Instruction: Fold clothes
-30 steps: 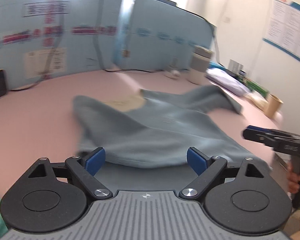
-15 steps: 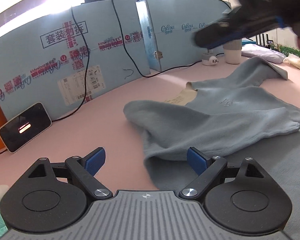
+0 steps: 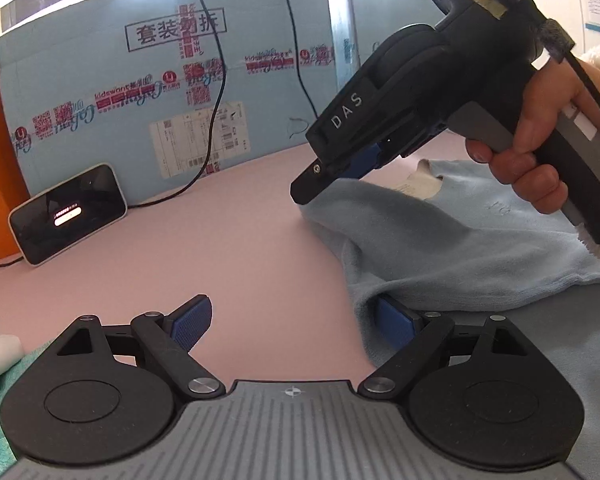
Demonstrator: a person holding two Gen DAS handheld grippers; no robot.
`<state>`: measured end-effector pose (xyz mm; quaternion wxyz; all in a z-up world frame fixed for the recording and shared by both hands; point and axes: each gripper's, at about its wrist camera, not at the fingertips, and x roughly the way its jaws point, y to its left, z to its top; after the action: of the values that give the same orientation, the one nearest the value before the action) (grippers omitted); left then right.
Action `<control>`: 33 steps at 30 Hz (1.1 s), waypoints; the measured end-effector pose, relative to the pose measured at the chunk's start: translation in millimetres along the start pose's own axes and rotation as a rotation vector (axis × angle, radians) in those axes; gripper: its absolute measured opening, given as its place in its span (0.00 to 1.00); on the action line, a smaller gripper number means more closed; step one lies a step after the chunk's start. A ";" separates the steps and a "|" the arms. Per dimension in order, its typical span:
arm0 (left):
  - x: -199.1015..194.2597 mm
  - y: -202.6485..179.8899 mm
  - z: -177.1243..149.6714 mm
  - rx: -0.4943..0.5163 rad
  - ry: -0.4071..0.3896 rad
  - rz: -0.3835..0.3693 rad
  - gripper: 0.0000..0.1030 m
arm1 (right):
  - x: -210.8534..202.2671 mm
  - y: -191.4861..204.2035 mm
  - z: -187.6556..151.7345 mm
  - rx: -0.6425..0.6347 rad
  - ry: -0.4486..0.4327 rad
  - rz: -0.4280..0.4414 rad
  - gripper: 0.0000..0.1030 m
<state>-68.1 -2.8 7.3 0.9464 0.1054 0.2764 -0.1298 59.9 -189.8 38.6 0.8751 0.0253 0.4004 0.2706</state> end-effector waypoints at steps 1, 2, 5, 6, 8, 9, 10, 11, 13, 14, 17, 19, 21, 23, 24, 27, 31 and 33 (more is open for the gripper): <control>2.4 0.8 -0.2 -0.003 0.012 0.005 0.85 | 4.0 -0.5 -1.3 -0.004 0.012 0.008 0.29; 4.1 1.4 -0.4 -0.005 0.021 0.010 0.86 | 5.4 -0.7 -3.0 -0.013 0.011 -0.001 0.24; 4.5 0.8 -1.2 -0.005 0.022 0.031 0.89 | 6.4 -3.9 -6.5 -0.033 -0.017 -0.020 0.10; 4.7 0.9 -1.4 -0.006 0.023 0.037 0.90 | 4.8 -6.9 -6.7 -0.032 -0.043 -0.019 0.04; 4.6 2.4 -1.9 -0.016 0.027 0.041 0.92 | 2.0 -18.6 -5.9 0.013 -0.077 0.007 0.03; 4.5 3.1 -2.2 -0.020 0.029 0.042 0.92 | 0.5 -25.2 -5.5 0.038 -0.098 0.015 0.03; 4.0 3.8 -2.4 -0.023 0.028 0.044 0.92 | 1.1 -31.5 -5.6 0.046 -0.108 -0.005 0.03; 3.4 4.2 -2.7 -0.026 0.026 0.048 0.92 | 1.9 -37.8 -5.7 0.053 -0.118 -0.026 0.03; 1.9 5.3 -3.2 -0.032 0.021 0.054 0.92 | 7.8 -49.6 -8.7 0.071 -0.098 -0.062 0.03; 0.2 6.4 -3.4 -0.039 0.012 0.059 0.93 | 10.6 -54.3 -10.9 0.073 -0.087 -0.074 0.03; -2.8 7.9 -3.8 -0.046 -0.003 0.082 0.97 | 7.0 -58.0 -16.7 0.063 -0.096 -0.091 0.04; -1.8 6.3 -3.8 -0.035 0.002 0.091 0.97 | -4.8 -55.5 -16.6 0.079 -0.136 -0.028 0.07; 0.1 6.1 -3.4 -0.028 0.012 0.094 0.97 | -20.7 -42.5 -14.4 0.041 -0.195 0.062 0.07; 0.3 6.5 -3.4 -0.028 0.016 0.094 0.97 | -29.2 -27.1 -12.6 -0.008 -0.199 0.153 0.09; 0.3 6.7 -3.4 -0.029 0.016 0.093 0.97 | -24.8 -17.8 -11.1 -0.029 -0.147 0.178 0.09; 0.7 7.8 -3.5 -0.032 0.019 0.092 0.97 | -5.3 0.9 -13.7 -0.065 -0.029 0.227 0.09; 2.1 9.7 -3.5 -0.040 0.025 0.084 0.97 | 9.9 0.5 -21.9 -0.125 -0.009 0.102 0.09; 2.6 10.4 -3.6 -0.044 0.028 0.081 0.97 | 10.4 -9.7 -21.9 -0.128 -0.034 0.031 0.08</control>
<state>-64.6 7.6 4.2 0.9490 0.0976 0.2878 -0.0841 54.2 -196.7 14.0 0.8773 -0.0199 0.3670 0.3086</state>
